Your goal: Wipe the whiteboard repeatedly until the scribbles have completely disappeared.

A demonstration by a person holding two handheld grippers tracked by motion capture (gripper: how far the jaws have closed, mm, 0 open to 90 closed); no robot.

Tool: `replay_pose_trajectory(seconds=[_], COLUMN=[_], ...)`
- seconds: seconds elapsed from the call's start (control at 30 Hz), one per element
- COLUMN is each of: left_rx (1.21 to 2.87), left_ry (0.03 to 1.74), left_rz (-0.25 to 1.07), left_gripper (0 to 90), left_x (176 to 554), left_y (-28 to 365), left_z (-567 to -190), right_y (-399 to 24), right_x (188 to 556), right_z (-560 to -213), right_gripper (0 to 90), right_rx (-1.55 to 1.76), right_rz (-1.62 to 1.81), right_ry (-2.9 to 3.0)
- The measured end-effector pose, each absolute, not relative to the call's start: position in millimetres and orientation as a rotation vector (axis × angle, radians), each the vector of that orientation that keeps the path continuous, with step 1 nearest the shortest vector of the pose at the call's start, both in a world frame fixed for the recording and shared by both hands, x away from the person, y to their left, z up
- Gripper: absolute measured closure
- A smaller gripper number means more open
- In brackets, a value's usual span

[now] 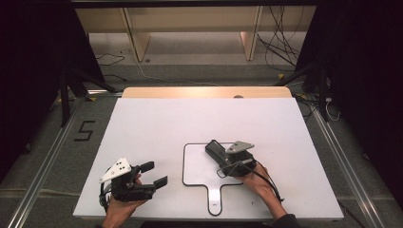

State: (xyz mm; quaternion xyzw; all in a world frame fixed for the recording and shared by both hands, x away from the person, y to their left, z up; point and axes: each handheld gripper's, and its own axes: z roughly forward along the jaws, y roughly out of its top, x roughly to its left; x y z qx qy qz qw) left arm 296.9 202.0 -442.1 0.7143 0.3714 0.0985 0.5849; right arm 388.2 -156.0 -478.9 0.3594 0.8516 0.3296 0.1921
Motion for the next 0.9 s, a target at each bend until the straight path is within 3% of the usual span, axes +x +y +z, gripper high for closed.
replay_pose_trajectory(seconds=[0.23, 0.67, 0.9], left_rx=[1.669, 1.669, 1.667], left_ry=[0.869, 0.868, 0.869], left_rz=[0.230, 0.229, 0.229], left_gripper=[17.9, 17.9, 17.9], left_x=[297.3, 297.6, 297.3], left_y=[200.9, 201.2, 201.9], left_z=[-442.6, -442.6, -442.4], right_y=[-176.1, -141.1, -166.5], right_x=[388.6, 390.9, 398.5], right_z=[-477.6, -476.7, -474.0], right_gripper=[41.2, 41.2, 41.2], right_rx=[1.082, 0.961, 1.058], right_rz=[0.905, 0.926, 0.865], right_ry=[2.367, 2.461, 2.417])
